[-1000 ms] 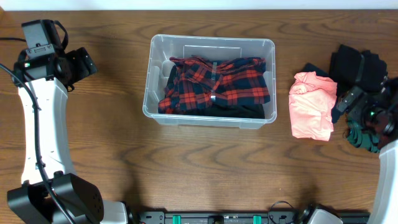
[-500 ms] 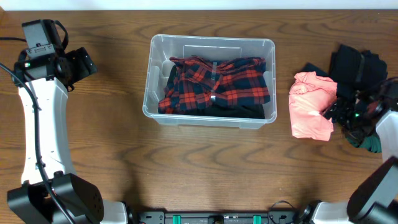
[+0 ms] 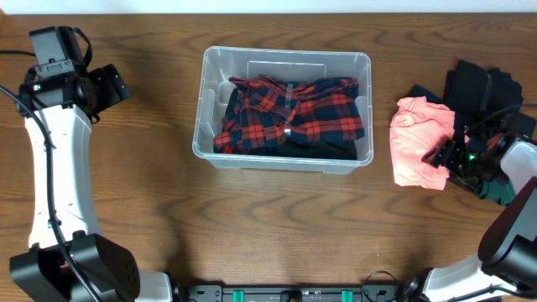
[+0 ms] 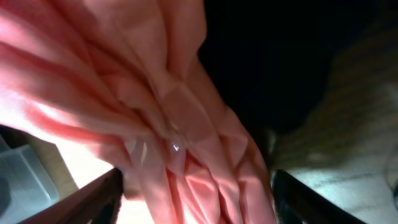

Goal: Pack container
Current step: 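Reach the right gripper to the pink shirt and grasp it, then lift the pink shirt with the right gripper and carry it over the bin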

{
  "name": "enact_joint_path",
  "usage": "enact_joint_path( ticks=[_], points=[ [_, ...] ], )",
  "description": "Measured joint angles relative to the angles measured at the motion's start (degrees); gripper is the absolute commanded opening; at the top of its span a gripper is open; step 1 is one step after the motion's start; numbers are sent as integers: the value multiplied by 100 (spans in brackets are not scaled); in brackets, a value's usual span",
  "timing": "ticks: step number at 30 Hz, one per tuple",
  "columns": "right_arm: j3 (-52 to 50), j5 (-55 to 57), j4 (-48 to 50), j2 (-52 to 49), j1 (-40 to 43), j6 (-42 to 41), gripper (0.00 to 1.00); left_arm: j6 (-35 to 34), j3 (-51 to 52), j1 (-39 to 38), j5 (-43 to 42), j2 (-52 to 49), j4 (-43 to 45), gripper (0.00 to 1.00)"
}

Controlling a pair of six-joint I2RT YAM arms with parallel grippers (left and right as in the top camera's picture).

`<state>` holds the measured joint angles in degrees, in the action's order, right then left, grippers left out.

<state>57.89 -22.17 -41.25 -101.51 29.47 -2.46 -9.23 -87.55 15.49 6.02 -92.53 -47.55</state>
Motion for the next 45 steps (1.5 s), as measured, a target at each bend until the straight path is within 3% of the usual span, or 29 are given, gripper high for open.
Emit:
enact_joint_path(
  ticks=[3, 7, 18, 27, 37, 45],
  points=[
    [0, 4, 44, -79, -52, 42, 24, 0, 0, 0, 0, 0, 0, 98],
    [0, 7, 94, -87, -168, 61, 1, 0, 0, 0, 0, 0, 0, 98],
    [153, -216, -232, -44, -278, 24, 1, 0, 0, 0, 0, 0, 2, 98],
    [1303, -501, -645, 964, -490, 208, 1, 0, 0, 0, 0, 0, 0, 98],
    [2684, -612, -549, 1937, -1451, 1156, 1, 0, 0, 0, 2, 0, 2, 98],
    [2872, -660, 352, 2013, -2787, 391, 1, 0, 0, 0, 0, 0, 2, 98]
  ],
)
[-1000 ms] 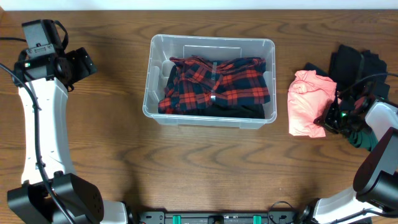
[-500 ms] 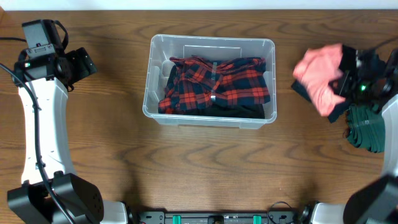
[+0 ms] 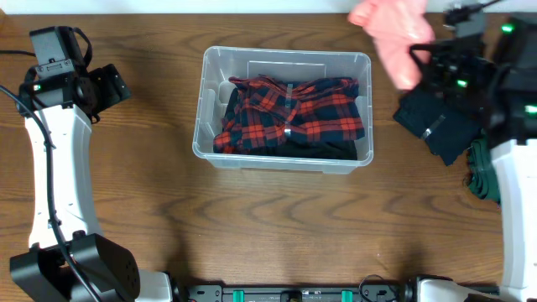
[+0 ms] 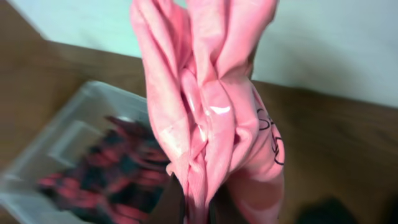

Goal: Pack container
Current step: 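Lift the pink shirt with the right gripper and carry it over the bin, then lower the pink shirt into the bin's upper-left corner and release it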

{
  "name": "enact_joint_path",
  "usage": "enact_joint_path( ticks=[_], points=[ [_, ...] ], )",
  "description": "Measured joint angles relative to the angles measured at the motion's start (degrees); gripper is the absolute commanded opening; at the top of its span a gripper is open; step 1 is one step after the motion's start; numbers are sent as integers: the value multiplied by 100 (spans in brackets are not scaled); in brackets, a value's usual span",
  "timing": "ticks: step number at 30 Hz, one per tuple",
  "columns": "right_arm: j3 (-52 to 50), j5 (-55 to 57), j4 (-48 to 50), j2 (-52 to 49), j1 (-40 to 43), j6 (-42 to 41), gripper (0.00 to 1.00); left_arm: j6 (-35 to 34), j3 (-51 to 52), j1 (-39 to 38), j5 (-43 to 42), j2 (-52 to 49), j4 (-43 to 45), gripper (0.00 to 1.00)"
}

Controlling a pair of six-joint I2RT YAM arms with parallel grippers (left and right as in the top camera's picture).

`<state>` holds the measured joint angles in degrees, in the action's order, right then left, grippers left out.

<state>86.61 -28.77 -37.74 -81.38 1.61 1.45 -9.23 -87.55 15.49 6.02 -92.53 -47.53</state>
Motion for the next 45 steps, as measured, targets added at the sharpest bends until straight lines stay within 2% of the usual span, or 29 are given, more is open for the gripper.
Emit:
enact_joint_path(
  ticks=[7, 11, 14, 20, 25, 31, 45],
  points=[
    [2, 376, 931, -214, -1480, -1458, 2, 0, 0, 2, 2, 0, -2, 98],
    [2, 1106, 1222, -516, -2310, -2446, 2, 0, 0, 0, 2, 0, -2, 98],
    [2, 1864, 1202, -774, -2835, -3512, 2, 0, 0, 0, 2, 0, -2, 98],
    [2, 3132, 1143, -1331, -3576, -5497, 2, 0, 0, 0, 0, 0, -2, 98],
    [0, 3574, 1869, -1829, -3993, -6426, 2, 0, 0, 0, 0, 0, -2, 98],
    [2, 3539, 2892, -2339, -4242, -6561, 2, 0, 0, 0, 2, 0, 2, 98],
    [2, 2452, 4039, -3189, -4266, -5497, 2, 0, 0, 0, 2, 0, -2, 98]
  ],
)
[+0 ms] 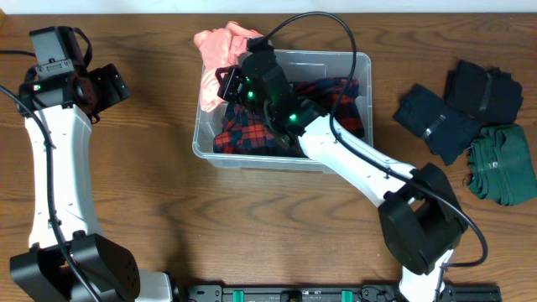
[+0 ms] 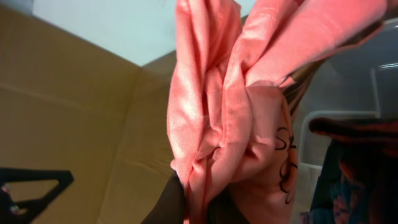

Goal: Pack container
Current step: 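Lower the pink shirt into the bin's upper-left corner and release it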

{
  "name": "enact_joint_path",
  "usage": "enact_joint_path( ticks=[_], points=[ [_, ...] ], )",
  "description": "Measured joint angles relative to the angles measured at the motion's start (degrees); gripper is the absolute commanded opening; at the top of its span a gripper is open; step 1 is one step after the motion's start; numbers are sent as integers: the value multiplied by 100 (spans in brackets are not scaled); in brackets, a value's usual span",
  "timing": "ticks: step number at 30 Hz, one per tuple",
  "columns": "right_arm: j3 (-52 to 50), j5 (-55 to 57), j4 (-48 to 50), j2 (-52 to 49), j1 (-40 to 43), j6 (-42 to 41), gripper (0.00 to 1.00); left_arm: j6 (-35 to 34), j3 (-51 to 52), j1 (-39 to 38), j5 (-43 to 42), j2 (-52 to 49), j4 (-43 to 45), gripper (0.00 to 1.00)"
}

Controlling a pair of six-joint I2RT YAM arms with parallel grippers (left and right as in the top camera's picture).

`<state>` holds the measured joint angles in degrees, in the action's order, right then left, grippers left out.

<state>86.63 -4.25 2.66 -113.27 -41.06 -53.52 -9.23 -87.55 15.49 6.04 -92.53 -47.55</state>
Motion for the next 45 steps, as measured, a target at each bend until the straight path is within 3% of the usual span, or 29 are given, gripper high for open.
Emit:
enact_joint_path(
  ticks=[3, 5, 7, 12, 16, 24, 28, 30, 34, 38, 45],
  points=[
    [0, -81, -59, -72, 0, 74, 4, 0, 0, 0, 2, 0, 2, 98],
    [0, -120, -173, -98, 0, 114, 17, 0, 0, 0, 0, 0, 2, 98],
    [0, -149, -240, -103, 0, 155, 37, 0, 0, 2, 2, 0, 2, 98],
    [0, -293, -264, -103, 0, 334, 61, 0, 0, 2, 2, 0, 2, 98],
    [0, -531, -260, -103, 0, 540, 69, 0, 0, 2, 0, 0, 2, 98],
    [0, -426, -1091, 280, 0, 1526, 71, 0, 0, 0, 2, 0, 2, 98],
    [0, 74, -1587, 935, 0, 2197, 67, 0, 0, 0, 2, 0, -2, 98],
    [15, 319, -1672, 1244, 0, 2533, 56, 0, 0, 0, 2, 0, 2, 98],
    [127, 732, -1567, 1469, 0, 3121, 22, 0, 0, 0, 2, 0, 0, 98],
    [136, 964, -1200, 1263, 13, 3545, 1, 0, 0, 2, 0, 0, 0, 98],
    [133, 1082, -297, 485, 240, 3825, 1, 0, 0, 0, 2, 0, 0, 98]
  ],
)
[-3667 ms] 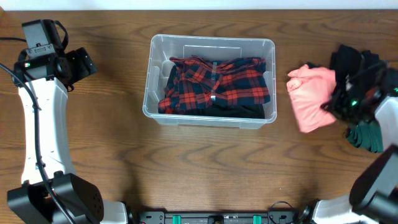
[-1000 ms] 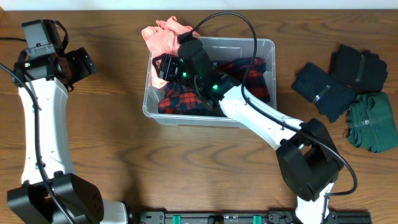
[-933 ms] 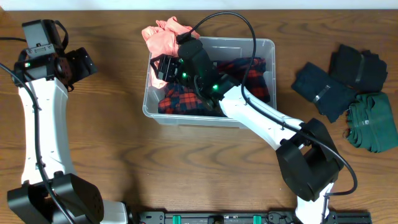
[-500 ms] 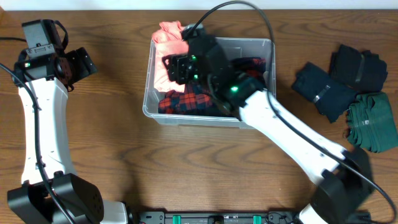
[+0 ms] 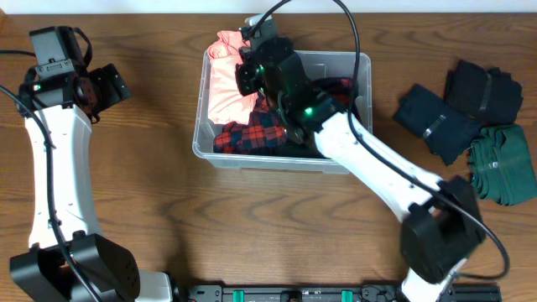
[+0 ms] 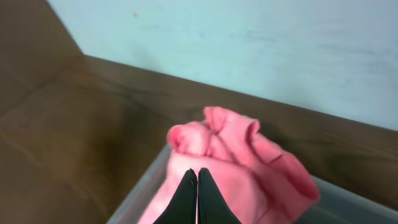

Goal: Pack container
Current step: 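Lower the pink shirt into the bin's upper-left corner and release it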

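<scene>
The clear plastic container [image 5: 366, 60] stands at the table's middle back with a red-and-black plaid shirt [image 5: 262, 127] in it. A pink garment [image 5: 223, 77] lies bunched in its left end and spills over the back-left corner; it also appears as pink garment [image 6: 249, 163] in the right wrist view. My right gripper [image 5: 246, 77] hovers just over that garment, its fingertips [image 6: 189, 180] pressed together with no cloth visible between them. My left gripper [image 5: 111, 84] hangs at the far left over bare table, away from everything; its jaws are too small to read.
On the right of the table lie a dark navy folded garment [image 5: 436, 122], a black one [image 5: 485, 88] behind it and a green one [image 5: 502, 164] near the right edge. The right arm stretches diagonally across the container from the front right.
The pink garment was bunched in my right gripper at the container's back-left corner; now it rests in the container's left end and my fingers show shut and bare above it.
My right gripper was at the pink garment on the right of the table. Then it held the garment up near the container's back right. Then it held it at the back-left corner. Now the garment lies in the container's left end.
</scene>
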{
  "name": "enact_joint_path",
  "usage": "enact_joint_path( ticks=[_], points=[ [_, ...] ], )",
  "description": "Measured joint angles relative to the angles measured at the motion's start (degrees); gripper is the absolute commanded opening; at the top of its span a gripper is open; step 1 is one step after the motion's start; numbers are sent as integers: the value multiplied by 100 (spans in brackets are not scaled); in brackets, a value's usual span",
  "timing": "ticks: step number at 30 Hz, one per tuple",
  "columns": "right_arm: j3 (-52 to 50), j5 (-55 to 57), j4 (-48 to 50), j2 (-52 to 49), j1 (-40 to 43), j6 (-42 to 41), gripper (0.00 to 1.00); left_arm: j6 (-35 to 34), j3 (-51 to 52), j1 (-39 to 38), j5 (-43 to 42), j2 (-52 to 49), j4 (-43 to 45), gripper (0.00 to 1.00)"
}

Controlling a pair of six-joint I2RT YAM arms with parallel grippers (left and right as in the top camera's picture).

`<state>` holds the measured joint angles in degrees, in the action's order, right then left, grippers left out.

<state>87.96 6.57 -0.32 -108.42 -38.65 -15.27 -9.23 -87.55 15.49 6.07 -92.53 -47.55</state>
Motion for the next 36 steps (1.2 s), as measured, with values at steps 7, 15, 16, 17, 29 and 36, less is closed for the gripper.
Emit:
enact_joint_path(
  ticks=[7, 15, 16, 17, 29, 36],
  points=[
    [0, 72, 844, -616, 186, 81, 1, 0, 0, 0, 4, 0, 2, 98],
    [0, 31, 1250, -1344, 184, 85, 1, 0, 0, 0, 4, 0, 2, 98],
    [0, 24, 1279, -1423, 184, 85, 1, 0, 0, 0, 4, 0, 2, 98],
    [0, -9, 1294, -1493, 184, 85, 1, 0, 0, 0, 4, 0, 0, 98],
    [20, -282, 428, -1729, 186, 79, 1, 0, 0, 0, 15, 0, 0, 98],
    [81, -463, 232, -1729, 199, 85, 1, 0, 0, 2, 15, 0, 2, 98]
  ],
)
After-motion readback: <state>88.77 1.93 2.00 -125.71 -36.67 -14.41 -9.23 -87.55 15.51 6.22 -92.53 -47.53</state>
